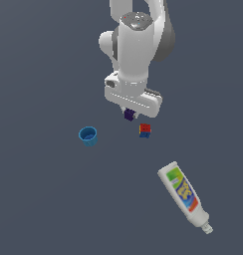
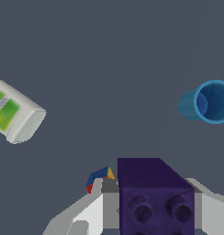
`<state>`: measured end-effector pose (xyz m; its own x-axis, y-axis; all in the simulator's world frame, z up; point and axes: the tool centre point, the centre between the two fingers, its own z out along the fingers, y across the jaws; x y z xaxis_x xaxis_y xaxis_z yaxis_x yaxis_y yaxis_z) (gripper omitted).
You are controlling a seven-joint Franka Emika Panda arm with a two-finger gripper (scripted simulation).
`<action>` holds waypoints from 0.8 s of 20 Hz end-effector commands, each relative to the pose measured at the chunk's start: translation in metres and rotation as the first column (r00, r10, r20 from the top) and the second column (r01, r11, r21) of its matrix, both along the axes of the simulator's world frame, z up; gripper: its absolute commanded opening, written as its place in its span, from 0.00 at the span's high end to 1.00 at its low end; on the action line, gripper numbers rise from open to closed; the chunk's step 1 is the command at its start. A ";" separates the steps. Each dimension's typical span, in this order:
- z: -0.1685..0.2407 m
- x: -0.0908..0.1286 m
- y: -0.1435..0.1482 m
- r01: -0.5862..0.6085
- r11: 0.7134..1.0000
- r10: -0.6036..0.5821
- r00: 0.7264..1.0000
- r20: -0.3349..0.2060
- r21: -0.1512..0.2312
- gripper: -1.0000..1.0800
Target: Pick up a designated object from a clutter of objects.
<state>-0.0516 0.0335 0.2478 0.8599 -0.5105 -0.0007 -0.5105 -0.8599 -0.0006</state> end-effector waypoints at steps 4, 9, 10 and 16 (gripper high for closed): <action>0.048 -0.017 -0.014 0.000 1.000 0.000 1.000 0.000 -0.001 1.00; 0.083 -0.027 -0.024 0.000 1.000 0.000 1.000 0.000 -0.001 1.00; 0.089 -0.029 -0.025 0.000 1.000 0.000 1.000 0.000 -0.001 1.00; 0.112 -0.036 -0.032 0.000 1.000 0.000 1.000 0.000 -0.001 1.00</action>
<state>-0.0856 0.0032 0.3551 0.8599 -0.5104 0.0009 -0.5104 -0.8599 -0.0002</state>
